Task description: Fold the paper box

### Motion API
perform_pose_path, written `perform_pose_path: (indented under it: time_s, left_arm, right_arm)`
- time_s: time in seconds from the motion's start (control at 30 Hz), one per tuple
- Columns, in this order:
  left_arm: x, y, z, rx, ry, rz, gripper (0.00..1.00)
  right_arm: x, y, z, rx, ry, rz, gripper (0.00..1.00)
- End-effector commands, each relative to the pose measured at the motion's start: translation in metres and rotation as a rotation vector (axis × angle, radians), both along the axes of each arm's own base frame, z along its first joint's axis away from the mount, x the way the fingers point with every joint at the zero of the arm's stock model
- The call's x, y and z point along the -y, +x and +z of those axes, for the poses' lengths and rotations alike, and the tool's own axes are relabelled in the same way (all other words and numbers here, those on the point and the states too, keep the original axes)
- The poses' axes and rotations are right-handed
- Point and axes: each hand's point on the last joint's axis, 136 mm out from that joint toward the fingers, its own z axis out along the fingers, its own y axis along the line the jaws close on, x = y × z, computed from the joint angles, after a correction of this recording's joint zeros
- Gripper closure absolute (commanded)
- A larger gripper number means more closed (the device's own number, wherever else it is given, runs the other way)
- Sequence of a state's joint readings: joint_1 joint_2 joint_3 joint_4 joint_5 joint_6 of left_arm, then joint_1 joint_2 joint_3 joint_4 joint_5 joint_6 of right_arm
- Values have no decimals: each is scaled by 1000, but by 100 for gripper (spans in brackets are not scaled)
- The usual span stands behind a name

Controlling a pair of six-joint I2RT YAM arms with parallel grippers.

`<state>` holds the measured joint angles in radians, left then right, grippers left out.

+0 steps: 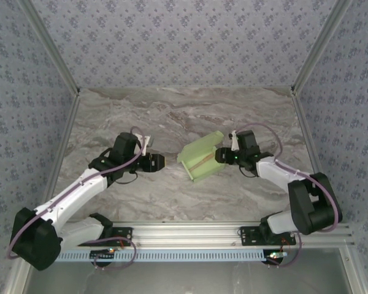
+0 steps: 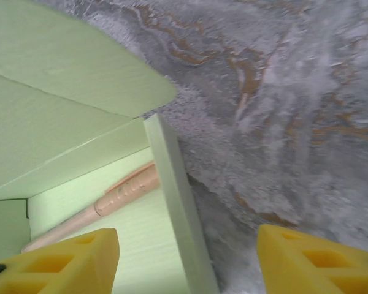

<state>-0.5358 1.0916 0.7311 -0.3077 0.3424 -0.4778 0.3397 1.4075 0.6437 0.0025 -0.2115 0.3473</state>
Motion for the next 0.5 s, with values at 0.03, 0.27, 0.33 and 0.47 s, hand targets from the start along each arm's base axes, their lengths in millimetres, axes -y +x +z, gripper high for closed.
perform_pose_path:
  time_s: [0.03,0.27,0.33,0.47]
  left_arm:
    - [1,12,-3,4,-26,29,47]
    - [-7,19,-21,-18,-14,75,47]
    - [-9,20,-26,-27,-2,82,47]
    - [-12,22,-38,-44,26,98,46]
  right_arm:
    - [-16,2,-7,6,31,18,42]
    - [-28,-11,-15,-16,40,32,46]
    - [-34,-15,-15,-17,42,37,47]
    - [-40,-21,-12,-9,34,33,47]
